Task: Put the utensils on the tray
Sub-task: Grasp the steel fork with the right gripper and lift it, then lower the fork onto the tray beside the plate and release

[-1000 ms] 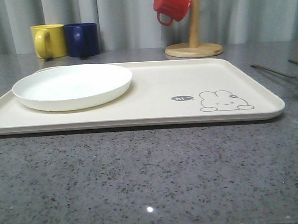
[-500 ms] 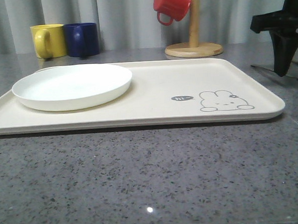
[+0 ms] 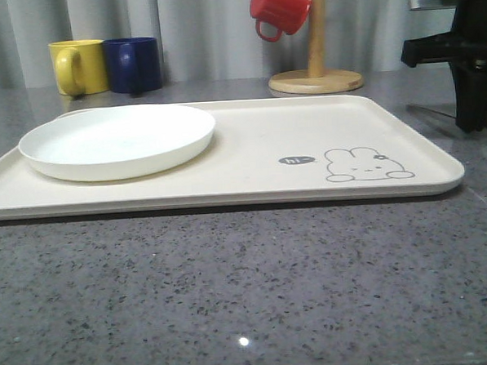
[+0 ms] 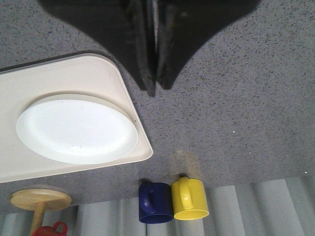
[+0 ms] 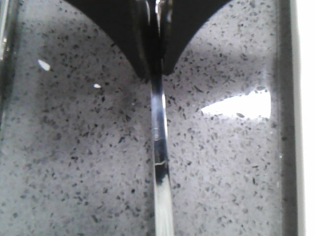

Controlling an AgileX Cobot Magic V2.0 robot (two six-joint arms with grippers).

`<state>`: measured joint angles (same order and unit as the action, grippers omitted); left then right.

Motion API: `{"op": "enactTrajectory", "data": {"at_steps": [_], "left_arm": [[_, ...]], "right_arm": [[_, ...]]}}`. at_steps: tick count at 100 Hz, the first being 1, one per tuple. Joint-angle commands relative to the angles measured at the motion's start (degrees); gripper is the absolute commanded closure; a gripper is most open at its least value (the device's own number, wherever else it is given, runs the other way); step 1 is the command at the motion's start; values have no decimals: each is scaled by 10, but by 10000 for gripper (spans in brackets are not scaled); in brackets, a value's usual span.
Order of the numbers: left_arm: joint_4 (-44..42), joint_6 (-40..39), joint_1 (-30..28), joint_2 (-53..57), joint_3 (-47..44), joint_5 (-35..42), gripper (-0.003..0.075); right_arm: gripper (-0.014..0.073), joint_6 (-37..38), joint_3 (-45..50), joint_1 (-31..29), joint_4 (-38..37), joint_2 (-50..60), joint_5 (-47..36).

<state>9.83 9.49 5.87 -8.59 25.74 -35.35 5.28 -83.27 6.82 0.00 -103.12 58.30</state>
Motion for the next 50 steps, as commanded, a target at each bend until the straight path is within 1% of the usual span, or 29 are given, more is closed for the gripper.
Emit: {"op": "enactTrajectory", "data": {"at_steps": [1,9,18,31,50], "left_arm": [[4,-4,1,-6,14,41,739],[4,-4,1,-6,14,41,739],[4,-4,1,-6,14,41,739],[4,-4,1,-6,14,41,739],[4,-4,1,-6,14,41,739]], "right_arm": [[662,-5,-36,4,0,33,5],[662,-5,-61,18,0,33,38],[661,-5,-91,48,0,33,71],[661,-3,-124,109,0,33,86],[659,74,-146,193,0,18,70]]}}
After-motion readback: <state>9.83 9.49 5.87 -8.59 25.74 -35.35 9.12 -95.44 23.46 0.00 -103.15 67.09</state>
